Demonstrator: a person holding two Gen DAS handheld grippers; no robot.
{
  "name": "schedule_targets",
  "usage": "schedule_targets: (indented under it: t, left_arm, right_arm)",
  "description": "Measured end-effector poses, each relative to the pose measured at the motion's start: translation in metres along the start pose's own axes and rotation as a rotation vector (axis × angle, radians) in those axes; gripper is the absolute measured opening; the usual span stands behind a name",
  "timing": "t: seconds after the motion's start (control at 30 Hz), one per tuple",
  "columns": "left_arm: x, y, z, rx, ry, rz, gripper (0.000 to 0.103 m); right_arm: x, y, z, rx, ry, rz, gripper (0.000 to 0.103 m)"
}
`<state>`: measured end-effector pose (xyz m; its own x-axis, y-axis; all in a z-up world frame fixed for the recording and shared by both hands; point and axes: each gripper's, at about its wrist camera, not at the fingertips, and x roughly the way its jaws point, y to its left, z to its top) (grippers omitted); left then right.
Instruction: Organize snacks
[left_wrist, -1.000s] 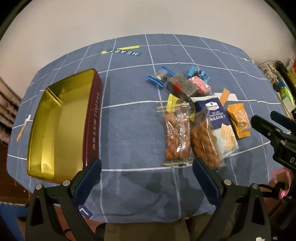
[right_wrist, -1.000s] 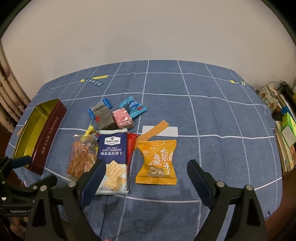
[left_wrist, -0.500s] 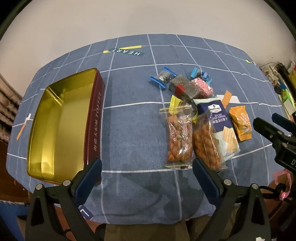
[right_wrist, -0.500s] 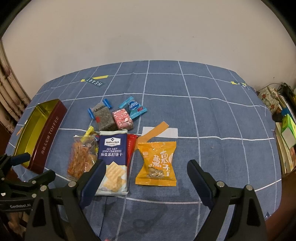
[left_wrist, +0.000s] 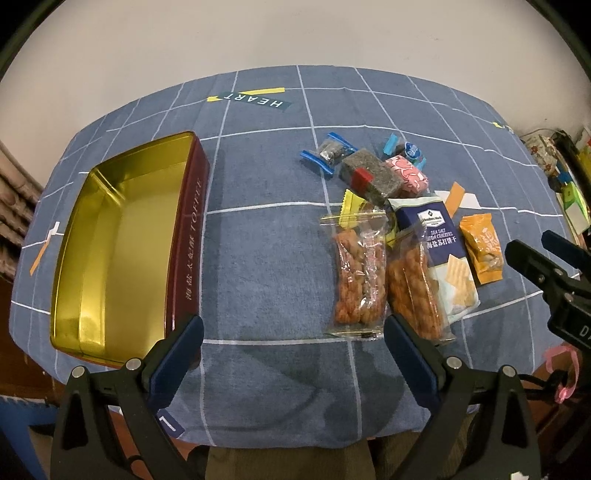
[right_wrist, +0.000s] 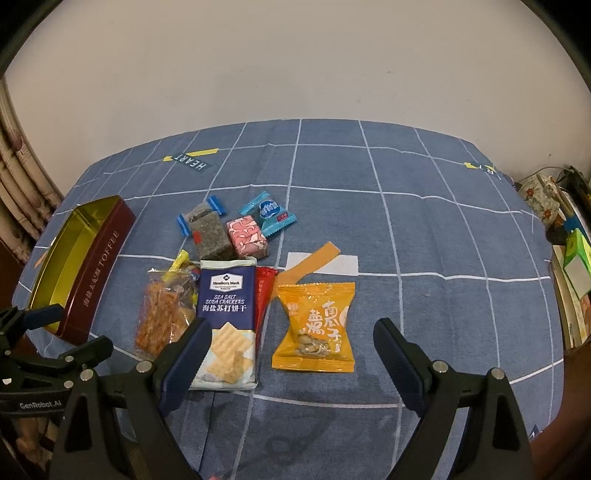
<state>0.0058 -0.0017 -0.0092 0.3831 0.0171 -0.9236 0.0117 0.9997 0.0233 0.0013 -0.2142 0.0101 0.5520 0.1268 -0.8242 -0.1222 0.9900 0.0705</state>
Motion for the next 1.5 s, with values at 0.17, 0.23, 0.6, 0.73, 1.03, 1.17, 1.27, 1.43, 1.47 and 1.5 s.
schedule_targets:
  t: [0.17,0.23,0.6,0.73,1.03,1.17,1.27,1.43,1.47,1.5]
  left_arm:
    - [0.001,0.001,0.0,-0.003,0.003,0.002,0.096]
    - [0.001,0.001,0.001,-0.004,0.005,0.0,0.096]
    - [0.004,0.002,0.0,-0.012,0.008,-0.001,0.096]
    - [0.005,0.003,0.0,-0.015,0.011,0.0,0.096]
    - [0.007,0.006,0.001,-0.027,0.016,-0.001,0.096]
    - [0.01,0.007,0.002,-0.028,0.021,-0.003,0.096]
    - [0.012,0.008,0.002,-0.03,0.027,-0.006,0.093]
    - [0.013,0.008,0.003,-0.031,0.03,-0.016,0.091]
    - [0.014,0.007,0.003,-0.03,0.031,-0.017,0.091]
    - [0.015,0.007,0.004,-0.028,0.032,-0.017,0.091]
  right_arm:
    - [0.0,0.0,-0.001,0.002,0.0,0.003,0.091]
    - [0.001,0.0,-0.001,0.005,0.003,0.003,0.091]
    - [0.002,0.0,-0.001,0.003,0.007,0.005,0.091]
    - [0.002,-0.002,-0.001,0.005,0.011,0.005,0.091]
    - [0.007,-0.007,-0.003,0.008,0.028,0.0,0.091]
    - [0.015,-0.01,-0.005,0.0,0.046,-0.01,0.091]
    - [0.021,-0.013,-0.005,-0.001,0.06,-0.022,0.086]
    - [0.039,-0.019,-0.004,0.008,0.103,-0.024,0.074]
    - [0.041,-0.02,-0.004,0.01,0.105,-0.028,0.074]
    - [0.043,-0.022,-0.003,0.013,0.11,-0.023,0.073]
